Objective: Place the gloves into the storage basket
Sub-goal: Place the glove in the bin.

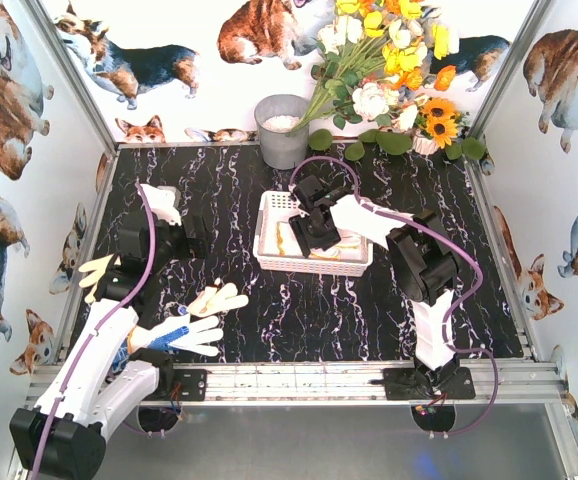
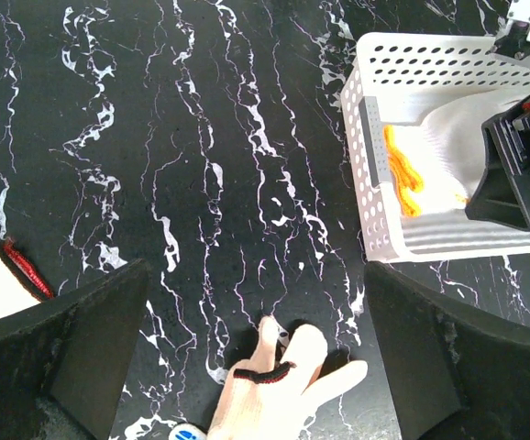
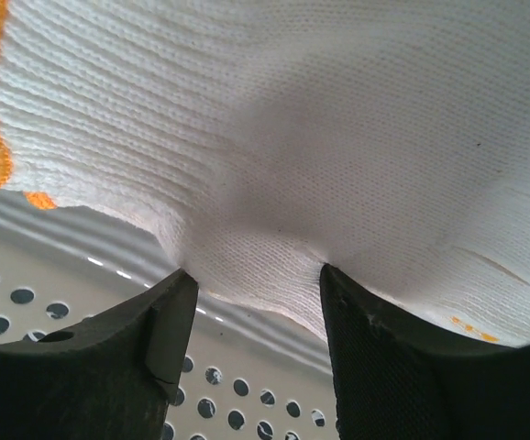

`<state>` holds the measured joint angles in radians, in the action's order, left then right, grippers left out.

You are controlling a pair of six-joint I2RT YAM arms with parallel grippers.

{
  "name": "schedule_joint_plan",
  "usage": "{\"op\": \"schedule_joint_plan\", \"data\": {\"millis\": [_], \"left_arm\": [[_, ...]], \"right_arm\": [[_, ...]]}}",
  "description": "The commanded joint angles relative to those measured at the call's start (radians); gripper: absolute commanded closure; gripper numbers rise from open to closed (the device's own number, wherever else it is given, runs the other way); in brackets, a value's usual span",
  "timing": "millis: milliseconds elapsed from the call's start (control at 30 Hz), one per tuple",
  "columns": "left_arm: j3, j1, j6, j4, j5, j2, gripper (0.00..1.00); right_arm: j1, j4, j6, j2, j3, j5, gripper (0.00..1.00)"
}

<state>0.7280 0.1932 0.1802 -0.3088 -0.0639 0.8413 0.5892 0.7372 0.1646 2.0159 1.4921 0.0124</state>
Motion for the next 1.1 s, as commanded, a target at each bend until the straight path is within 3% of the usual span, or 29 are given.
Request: {"op": "schedule_joint_plan", "data": {"millis": [0,267,500,800,1067], "left_arm": [[-0.004,-0.021,0.007,0.028,-0.019,0.005,0.06],[-0.009,-0.029,0.011,0.038,-0.045,0.008,0.06],[-0.014,-0.031,0.013,0.04,-0.045,-0.001,0.05],[-0.019,-0.031,0.078,-0.032,0.013,-0.055,0.04],[-0.016,-0.031,0.263,-0.181,0.113,-0.124,0.04]], "right_arm": [[0.006,-0.094,0.099,0.027,0.044,-0.058,0.44],[0.005,-0.142,0.19,0.047,0.056,-0.03,0.44],[0.004,-0.164,0.242,-0.009,0.04,0.008,0.37],[0.004,-0.167,0.239,-0.232,-0.039,0.022,0.26],[-0.001,-0.171,0.25,-0.482,-0.151,0.014,0.25]]}}
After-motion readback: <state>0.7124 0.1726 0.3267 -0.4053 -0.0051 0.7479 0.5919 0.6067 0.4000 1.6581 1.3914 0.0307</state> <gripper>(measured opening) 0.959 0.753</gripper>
